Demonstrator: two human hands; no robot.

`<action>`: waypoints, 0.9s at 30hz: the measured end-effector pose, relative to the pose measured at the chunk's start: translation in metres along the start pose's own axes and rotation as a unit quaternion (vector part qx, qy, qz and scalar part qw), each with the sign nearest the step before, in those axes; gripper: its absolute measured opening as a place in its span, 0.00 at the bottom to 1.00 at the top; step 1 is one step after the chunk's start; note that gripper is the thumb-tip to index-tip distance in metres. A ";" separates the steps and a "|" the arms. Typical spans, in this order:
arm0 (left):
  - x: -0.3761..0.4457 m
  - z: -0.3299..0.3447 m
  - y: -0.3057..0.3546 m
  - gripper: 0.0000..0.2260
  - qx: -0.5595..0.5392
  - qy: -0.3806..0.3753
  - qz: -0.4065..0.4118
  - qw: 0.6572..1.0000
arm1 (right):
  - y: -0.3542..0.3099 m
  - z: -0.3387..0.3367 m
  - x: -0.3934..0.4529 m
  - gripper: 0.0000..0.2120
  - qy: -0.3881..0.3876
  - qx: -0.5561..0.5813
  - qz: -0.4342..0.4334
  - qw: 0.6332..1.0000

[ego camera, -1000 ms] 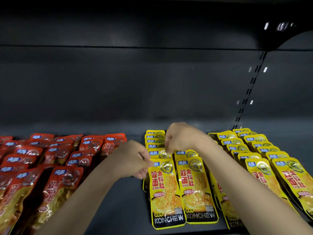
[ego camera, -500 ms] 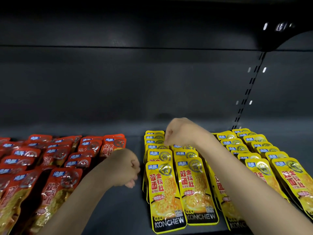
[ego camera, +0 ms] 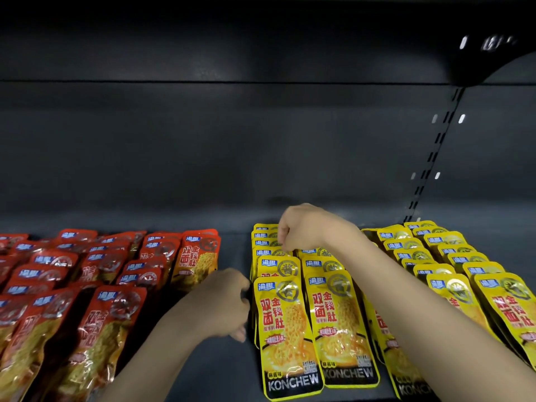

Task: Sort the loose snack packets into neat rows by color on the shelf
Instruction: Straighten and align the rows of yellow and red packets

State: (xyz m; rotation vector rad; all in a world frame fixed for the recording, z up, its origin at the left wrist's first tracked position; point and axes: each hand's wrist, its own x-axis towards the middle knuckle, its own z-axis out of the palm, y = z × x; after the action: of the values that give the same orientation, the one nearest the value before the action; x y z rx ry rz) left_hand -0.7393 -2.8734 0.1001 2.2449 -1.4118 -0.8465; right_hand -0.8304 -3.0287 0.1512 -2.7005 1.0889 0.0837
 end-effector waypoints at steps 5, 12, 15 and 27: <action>0.003 -0.001 0.001 0.07 -0.026 -0.013 -0.017 0.999 | -0.001 0.000 0.003 0.09 0.001 -0.003 -0.003 1.000; 0.023 -0.016 0.011 0.09 -0.067 0.010 -0.047 0.997 | -0.003 -0.003 0.005 0.10 0.013 0.008 0.002 1.000; 0.032 -0.017 0.017 0.11 -0.021 0.017 -0.055 0.998 | -0.002 -0.004 0.006 0.10 0.014 0.007 0.008 1.000; 0.037 -0.015 0.012 0.05 -0.030 -0.012 -0.049 0.998 | -0.004 -0.007 0.003 0.10 -0.018 -0.014 -0.018 1.000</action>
State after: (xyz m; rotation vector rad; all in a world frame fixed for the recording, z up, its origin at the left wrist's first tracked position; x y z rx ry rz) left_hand -0.7258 -2.9120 0.1079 2.2808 -1.2783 -0.9384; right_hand -0.8260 -3.0296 0.1581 -2.7310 1.0362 0.1413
